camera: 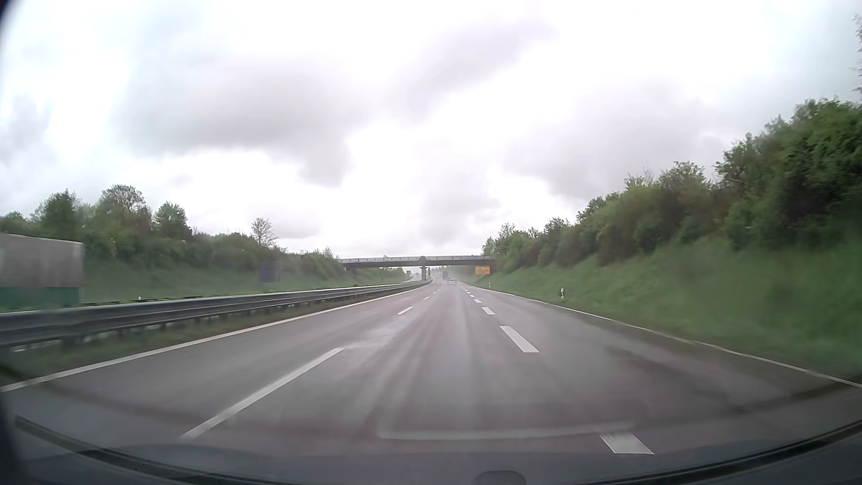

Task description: Follow the waypoints while adhering to traffic rules and regulations

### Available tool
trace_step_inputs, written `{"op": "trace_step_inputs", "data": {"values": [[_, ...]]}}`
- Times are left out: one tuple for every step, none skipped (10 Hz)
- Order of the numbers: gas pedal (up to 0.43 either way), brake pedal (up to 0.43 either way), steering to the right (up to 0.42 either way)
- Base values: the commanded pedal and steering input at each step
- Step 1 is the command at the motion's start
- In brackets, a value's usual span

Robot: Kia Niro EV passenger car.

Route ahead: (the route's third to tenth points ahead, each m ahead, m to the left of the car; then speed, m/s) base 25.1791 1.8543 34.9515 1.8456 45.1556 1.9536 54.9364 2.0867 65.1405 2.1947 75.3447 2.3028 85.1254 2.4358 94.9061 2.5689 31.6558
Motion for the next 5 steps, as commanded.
{"op": "trace_step_inputs", "data": {"values": [[0.299,0.0,-0.003],[0.299,0.0,-0.003],[0.299,0.0,-0.003],[0.299,0.0,-0.003],[0.299,0.0,-0.003]]}}
